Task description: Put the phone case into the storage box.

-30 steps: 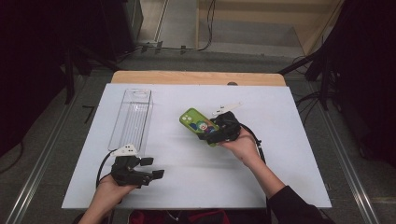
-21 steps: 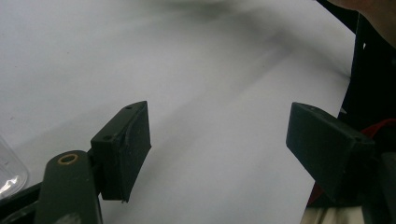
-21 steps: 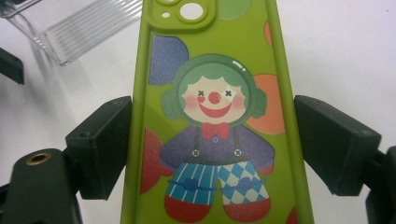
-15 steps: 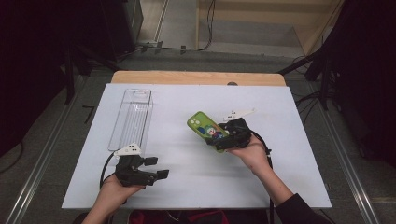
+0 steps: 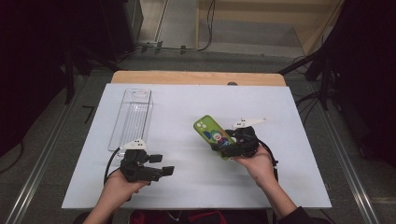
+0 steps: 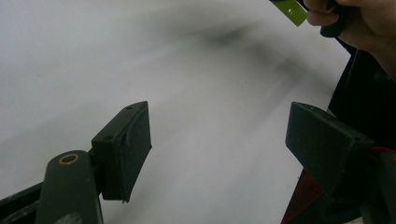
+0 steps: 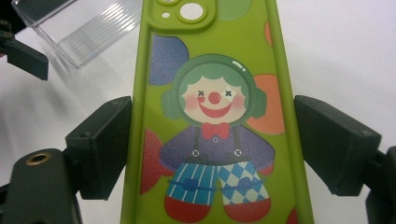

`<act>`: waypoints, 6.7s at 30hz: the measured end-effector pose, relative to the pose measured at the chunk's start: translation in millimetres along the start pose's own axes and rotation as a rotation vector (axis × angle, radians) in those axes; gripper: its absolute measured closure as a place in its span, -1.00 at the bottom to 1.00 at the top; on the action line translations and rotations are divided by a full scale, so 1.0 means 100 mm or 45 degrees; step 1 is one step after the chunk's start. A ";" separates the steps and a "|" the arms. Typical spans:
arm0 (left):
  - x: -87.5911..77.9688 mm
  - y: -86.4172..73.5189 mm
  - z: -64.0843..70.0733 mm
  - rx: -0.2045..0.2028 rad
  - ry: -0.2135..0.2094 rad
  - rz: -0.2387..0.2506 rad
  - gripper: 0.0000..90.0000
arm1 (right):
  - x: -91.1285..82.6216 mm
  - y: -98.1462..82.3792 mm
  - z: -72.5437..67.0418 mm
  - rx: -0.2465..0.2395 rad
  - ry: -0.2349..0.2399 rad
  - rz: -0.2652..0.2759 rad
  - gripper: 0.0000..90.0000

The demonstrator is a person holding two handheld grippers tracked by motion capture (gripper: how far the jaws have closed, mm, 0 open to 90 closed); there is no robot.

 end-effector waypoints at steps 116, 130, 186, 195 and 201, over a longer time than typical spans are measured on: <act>0.80 0.95 -0.14 -0.410 0.161 0.092 0.40 | 0.35 -0.27 -0.52 0.362 -0.092 0.304 -0.68; 0.78 0.98 -0.12 -0.427 0.111 0.133 0.62 | 0.37 -0.29 -0.52 0.355 -0.084 0.333 -0.68; 0.62 1.11 0.03 -0.170 0.036 0.249 0.72 | 0.32 -0.11 -0.46 0.171 0.055 0.118 -1.00; 0.59 1.11 0.05 -0.058 -0.001 0.241 0.72 | 0.23 -0.02 -0.40 0.077 0.112 0.098 -1.00; 0.57 1.10 0.06 -0.016 -0.042 0.224 0.72 | 0.19 0.03 -0.38 0.038 0.166 0.106 -1.00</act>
Point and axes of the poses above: each handheld gripper's, and its own axes: x roughly forward along the jaws, y roughly out of its top, z roughly to its right, the point moved 5 cm from there along x, roughly forward along the jaws, and after that the axes turned 8 degrees about z, right-handed, at the moved point
